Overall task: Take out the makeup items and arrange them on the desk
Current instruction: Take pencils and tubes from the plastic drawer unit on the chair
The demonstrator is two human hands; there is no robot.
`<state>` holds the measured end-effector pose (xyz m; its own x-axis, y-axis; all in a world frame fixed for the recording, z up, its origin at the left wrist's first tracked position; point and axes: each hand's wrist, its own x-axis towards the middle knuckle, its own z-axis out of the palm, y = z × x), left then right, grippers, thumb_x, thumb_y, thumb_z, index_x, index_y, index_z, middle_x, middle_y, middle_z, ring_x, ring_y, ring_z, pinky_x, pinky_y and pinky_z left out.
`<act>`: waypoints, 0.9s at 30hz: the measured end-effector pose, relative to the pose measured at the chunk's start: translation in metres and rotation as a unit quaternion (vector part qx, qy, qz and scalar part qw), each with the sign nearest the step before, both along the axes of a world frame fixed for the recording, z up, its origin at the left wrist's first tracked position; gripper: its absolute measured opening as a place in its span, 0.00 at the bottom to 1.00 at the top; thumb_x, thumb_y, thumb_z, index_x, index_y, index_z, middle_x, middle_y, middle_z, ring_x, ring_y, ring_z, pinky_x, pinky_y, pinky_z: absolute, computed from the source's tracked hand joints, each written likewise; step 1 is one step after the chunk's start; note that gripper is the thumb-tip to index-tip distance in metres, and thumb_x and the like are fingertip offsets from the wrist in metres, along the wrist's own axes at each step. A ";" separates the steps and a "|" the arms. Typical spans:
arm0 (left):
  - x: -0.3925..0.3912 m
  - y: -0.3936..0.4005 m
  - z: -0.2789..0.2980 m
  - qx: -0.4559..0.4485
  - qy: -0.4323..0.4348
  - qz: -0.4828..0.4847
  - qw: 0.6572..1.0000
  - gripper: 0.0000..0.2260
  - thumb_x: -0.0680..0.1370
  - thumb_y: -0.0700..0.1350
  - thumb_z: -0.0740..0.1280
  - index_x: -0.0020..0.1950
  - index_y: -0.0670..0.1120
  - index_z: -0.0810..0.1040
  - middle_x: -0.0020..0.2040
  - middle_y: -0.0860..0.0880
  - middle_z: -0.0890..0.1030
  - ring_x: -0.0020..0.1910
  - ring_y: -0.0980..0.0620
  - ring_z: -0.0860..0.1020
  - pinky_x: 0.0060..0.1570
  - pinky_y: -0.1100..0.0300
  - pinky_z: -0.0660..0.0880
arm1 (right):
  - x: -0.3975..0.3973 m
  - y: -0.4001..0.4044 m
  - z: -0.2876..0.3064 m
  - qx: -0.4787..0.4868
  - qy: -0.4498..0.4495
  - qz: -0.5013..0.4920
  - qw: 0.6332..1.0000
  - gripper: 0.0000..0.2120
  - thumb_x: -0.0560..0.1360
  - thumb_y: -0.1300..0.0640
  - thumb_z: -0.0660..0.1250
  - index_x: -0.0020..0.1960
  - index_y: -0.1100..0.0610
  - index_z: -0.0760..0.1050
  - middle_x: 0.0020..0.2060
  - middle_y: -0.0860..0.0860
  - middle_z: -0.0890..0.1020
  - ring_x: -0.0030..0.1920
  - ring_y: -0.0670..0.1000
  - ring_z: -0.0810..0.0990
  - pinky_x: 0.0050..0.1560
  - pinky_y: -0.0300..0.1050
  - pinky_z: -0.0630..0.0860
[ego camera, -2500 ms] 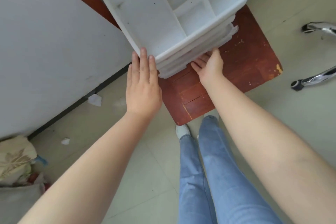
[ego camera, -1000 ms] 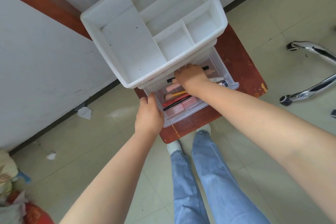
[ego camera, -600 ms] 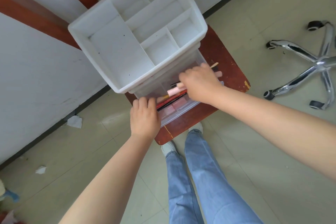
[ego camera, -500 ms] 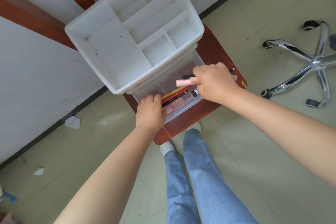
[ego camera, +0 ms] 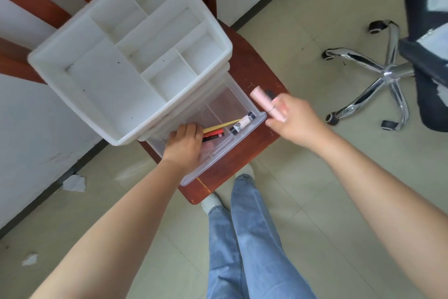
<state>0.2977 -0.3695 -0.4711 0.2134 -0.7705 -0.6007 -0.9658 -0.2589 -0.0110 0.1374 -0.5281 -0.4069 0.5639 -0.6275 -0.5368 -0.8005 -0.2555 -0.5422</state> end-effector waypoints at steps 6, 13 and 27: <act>0.002 -0.015 -0.006 -0.012 -0.025 0.037 0.999 0.16 0.70 0.45 0.71 0.55 0.42 0.76 0.49 0.44 0.80 0.48 0.44 0.78 0.45 0.56 0.75 | 0.027 0.017 -0.011 -0.103 0.133 0.312 0.935 0.10 0.72 0.67 0.58 0.51 0.59 0.71 0.50 0.55 0.78 0.51 0.58 0.77 0.41 0.43 0.65; 0.006 -0.009 0.003 -0.004 0.083 0.223 0.971 0.14 0.77 0.45 0.61 0.61 0.41 0.70 0.56 0.41 0.75 0.54 0.41 0.76 0.50 0.52 0.73 | 0.066 0.009 -0.020 -0.178 0.150 0.502 0.833 0.14 0.72 0.69 0.58 0.56 0.60 0.70 0.52 0.56 0.78 0.54 0.57 0.75 0.41 0.46 0.65; 0.005 0.045 0.045 -0.037 0.206 0.407 0.889 0.09 0.75 0.38 0.60 0.53 0.37 0.71 0.48 0.38 0.78 0.49 0.38 0.76 0.38 0.57 0.68 | 0.093 0.031 -0.047 -0.217 0.248 0.638 0.696 0.15 0.74 0.68 0.59 0.59 0.57 0.73 0.57 0.53 0.78 0.57 0.56 0.77 0.48 0.45 0.73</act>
<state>0.3030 -0.3241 -0.4258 0.4920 -0.5021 -0.7112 -0.3773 -0.8592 0.3456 0.2300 -0.4974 -0.4534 0.6233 0.0516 -0.7803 0.1679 -0.9834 0.0691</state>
